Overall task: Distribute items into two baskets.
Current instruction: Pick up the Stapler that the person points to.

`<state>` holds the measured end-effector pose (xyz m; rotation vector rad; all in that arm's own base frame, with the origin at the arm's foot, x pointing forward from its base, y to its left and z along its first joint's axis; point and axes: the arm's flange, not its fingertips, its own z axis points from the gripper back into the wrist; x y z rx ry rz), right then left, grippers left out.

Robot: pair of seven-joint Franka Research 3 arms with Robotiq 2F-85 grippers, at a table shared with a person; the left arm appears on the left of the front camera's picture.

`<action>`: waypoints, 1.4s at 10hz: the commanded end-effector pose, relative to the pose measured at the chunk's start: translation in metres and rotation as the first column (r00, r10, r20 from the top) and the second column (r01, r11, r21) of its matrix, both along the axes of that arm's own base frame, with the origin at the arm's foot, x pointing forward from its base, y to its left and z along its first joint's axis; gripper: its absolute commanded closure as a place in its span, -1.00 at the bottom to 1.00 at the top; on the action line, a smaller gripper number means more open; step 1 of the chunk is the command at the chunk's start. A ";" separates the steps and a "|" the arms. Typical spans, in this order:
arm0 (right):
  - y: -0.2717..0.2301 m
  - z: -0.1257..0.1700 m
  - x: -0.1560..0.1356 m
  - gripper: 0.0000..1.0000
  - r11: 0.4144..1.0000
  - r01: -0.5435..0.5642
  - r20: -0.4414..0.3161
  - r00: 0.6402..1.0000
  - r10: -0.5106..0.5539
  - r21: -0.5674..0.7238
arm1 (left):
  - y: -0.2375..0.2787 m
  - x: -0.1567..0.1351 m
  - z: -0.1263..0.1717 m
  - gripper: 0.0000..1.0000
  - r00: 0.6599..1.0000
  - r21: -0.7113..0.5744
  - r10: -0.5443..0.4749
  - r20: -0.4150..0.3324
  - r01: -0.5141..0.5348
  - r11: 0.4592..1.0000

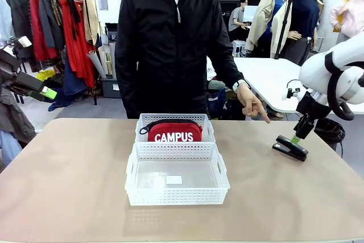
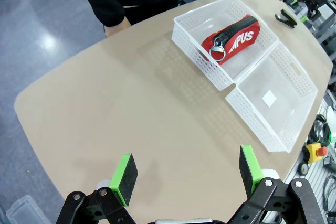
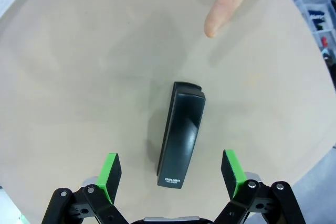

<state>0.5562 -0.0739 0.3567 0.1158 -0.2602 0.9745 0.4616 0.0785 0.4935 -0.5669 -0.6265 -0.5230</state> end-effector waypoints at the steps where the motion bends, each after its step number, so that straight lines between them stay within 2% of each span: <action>1: -0.003 -0.006 0.010 -1.00 0.998 -0.045 -0.006 0.999 0.045 -0.045 | -0.001 0.000 0.000 -1.00 1.000 -0.007 0.008 0.000 -0.008 1.000; 6: -0.005 -0.034 0.014 -1.00 0.997 -0.053 -0.064 0.997 0.050 -0.050 | -0.001 0.000 0.000 -1.00 1.000 -0.007 0.008 0.000 -0.008 1.000; 12: -0.002 -0.043 0.017 -1.00 0.994 -0.069 -0.096 0.994 0.061 -0.083 | -0.001 0.000 0.000 -1.00 1.000 -0.007 0.008 0.000 -0.008 1.000; 14: -0.001 -0.043 0.018 -0.70 0.994 -0.070 -0.096 0.993 0.063 -0.082 | -0.001 0.000 0.000 -1.00 1.000 -0.007 0.008 0.000 -0.008 1.000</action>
